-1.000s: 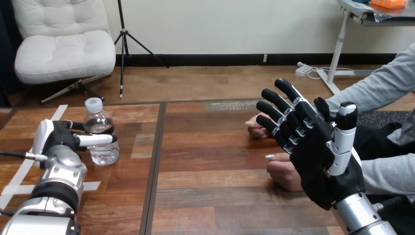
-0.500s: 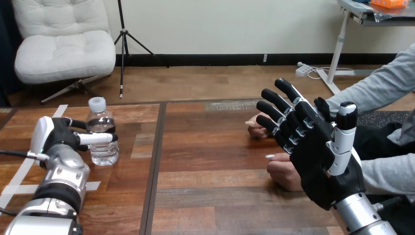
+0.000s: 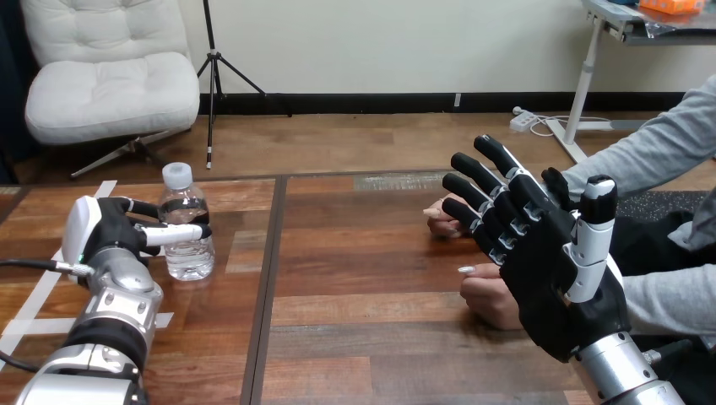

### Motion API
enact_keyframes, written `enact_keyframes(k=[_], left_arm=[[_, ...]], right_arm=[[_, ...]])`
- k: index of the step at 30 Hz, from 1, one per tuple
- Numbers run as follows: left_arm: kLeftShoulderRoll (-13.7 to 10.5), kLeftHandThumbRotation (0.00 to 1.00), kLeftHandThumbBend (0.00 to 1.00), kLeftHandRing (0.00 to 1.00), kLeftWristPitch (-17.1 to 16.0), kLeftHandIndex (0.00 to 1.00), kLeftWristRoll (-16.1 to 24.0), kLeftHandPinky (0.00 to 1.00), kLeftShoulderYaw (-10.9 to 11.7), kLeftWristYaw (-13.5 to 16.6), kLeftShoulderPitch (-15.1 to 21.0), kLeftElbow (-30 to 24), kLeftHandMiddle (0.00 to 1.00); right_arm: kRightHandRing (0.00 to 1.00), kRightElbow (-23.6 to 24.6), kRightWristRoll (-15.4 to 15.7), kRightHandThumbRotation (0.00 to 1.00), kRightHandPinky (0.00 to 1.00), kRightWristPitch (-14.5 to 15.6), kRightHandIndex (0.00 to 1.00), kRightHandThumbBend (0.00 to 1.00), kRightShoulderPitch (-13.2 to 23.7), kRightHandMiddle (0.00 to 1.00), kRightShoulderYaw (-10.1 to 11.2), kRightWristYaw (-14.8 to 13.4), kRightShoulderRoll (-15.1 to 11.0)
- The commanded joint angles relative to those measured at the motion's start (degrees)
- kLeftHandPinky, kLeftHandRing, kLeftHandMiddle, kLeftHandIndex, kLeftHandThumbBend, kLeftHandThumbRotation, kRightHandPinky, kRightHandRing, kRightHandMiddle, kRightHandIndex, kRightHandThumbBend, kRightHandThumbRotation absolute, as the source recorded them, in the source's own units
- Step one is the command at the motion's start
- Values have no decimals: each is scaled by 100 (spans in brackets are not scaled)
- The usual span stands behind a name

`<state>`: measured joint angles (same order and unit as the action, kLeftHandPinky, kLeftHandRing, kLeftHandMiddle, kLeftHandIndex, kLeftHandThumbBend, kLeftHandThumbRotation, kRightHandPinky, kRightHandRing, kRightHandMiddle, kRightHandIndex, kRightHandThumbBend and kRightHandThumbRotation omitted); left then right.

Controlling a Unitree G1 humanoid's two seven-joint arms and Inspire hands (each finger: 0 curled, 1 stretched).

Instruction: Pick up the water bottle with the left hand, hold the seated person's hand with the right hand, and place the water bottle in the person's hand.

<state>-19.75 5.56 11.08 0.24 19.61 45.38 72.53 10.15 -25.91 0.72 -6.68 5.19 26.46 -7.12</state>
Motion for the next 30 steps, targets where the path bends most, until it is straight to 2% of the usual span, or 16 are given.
enact_keyframes(k=[1,16,30], left_arm=[[-71,0,80,43,-158,51,65,38,-39,4,294,-131,48],[-87,0,86,48,-289,50,36,40,10,-70,269,-135,53],[-50,0,78,41,-549,50,35,37,59,177,231,-147,46]], right_arm=[[92,228,-51,100,92,-83,95,100,181,92,28,27,-30],[92,269,-51,100,92,-54,95,100,162,92,26,-4,-29],[92,267,-53,100,91,-39,96,99,171,92,25,-5,-36]])
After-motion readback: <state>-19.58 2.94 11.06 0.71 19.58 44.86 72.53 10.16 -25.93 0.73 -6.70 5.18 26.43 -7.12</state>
